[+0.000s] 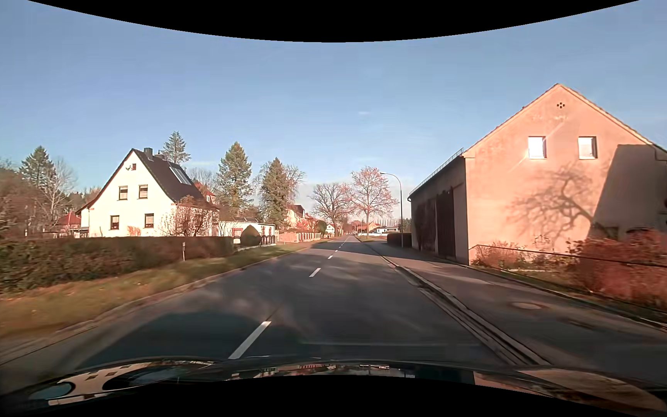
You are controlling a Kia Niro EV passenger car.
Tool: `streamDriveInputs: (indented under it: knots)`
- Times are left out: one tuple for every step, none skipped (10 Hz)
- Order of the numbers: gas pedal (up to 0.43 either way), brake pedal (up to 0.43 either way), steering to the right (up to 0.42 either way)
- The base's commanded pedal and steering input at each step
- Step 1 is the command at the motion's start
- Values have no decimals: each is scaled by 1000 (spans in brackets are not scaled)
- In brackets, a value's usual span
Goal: Follow the waypoints while adhering to traffic rules and regulations
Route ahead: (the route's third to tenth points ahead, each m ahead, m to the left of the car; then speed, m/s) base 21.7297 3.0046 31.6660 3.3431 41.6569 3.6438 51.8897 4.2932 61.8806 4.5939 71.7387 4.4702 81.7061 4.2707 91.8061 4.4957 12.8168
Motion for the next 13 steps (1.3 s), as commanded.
streamDriveInputs:
  knots:
    - [169,0,2]
    - [169,0,2]
    - [169,0,2]
    - [169,0,2]
    - [157,0,3]
    - [157,0,2]
    - [138,0,2]
    - [138,0,1]
    - [130,0,-1]
    - [130,0,-2]
    - [130,0,-2]
    - [130,0,-2]
    - [118,0,-2]
